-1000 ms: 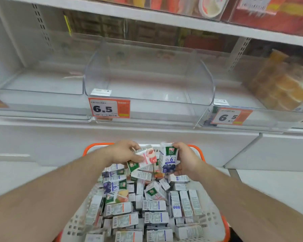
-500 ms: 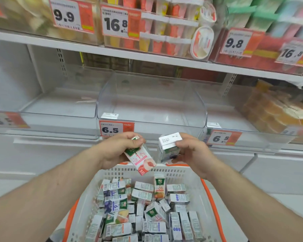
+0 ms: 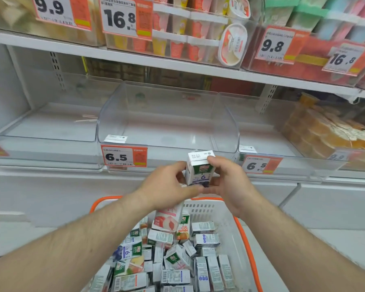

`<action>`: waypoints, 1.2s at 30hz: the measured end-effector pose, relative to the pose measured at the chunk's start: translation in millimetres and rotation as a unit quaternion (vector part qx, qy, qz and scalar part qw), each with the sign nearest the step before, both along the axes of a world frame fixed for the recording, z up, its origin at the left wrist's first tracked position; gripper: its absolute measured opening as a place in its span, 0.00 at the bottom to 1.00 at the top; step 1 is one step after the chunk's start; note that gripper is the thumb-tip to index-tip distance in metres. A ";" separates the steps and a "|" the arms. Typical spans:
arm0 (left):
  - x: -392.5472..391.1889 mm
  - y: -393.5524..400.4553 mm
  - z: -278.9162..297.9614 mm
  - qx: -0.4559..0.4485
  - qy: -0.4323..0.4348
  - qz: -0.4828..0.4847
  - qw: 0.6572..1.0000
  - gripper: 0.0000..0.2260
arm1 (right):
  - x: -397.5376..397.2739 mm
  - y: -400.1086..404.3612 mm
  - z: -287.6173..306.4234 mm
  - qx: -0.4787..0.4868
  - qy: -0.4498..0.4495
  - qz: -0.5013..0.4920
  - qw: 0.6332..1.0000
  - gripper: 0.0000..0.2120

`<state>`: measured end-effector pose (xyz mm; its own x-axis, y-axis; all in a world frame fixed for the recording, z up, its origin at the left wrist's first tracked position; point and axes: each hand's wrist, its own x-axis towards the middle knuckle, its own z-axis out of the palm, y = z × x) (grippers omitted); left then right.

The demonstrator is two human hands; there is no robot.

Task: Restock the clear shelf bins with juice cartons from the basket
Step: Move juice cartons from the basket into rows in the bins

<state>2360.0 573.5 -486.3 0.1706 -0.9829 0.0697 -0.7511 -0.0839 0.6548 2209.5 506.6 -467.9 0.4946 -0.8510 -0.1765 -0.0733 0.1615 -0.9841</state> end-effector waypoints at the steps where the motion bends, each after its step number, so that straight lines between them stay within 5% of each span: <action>1: -3.4 -2.8 0.8 -0.015 0.006 0.012 1.000 0.18 | -2.2 0.6 3.3 0.005 0.020 -0.004 1.000 0.12; 5: -9.5 -13.1 0.6 -0.046 -0.020 0.021 0.999 0.15 | -17.1 -2.7 13.2 -0.160 0.140 -0.082 0.974 0.08; 9: -25.1 -19.6 -0.3 -0.066 -0.093 0.011 0.993 0.18 | -25.8 7.6 16.0 -0.310 0.213 -0.110 0.920 0.22; 12: -35.6 -27.3 3.2 -0.093 -0.096 0.005 0.991 0.20 | -26.3 4.5 19.4 -0.401 0.273 -0.129 0.865 0.15; 14: -39.4 -33.5 10.5 -0.121 -0.074 0.015 0.990 0.17 | -35.1 -6.2 30.6 -0.400 0.231 -0.192 0.866 0.13; 17: -41.2 -41.3 19.9 -0.111 -0.026 0.041 0.993 0.32 | -58.3 -30.1 54.3 -0.433 0.178 -0.307 0.829 0.13; 21: -39.3 -50.4 6.0 -0.060 -0.021 0.039 0.997 0.39 | -79.5 -68.7 55.1 -0.430 0.241 -0.364 0.790 0.19; 36: -34.7 -55.8 -8.8 -0.014 -0.025 0.036 0.999 0.37 | -70.4 -125.6 15.3 -0.286 0.496 -0.170 0.802 0.20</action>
<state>2325.3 517.7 -495.1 0.2363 -0.9659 0.1062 -0.7755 -0.1216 0.6196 2139.1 381.0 -452.6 0.0754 -0.9890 0.1274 -0.9134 -0.1198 -0.3891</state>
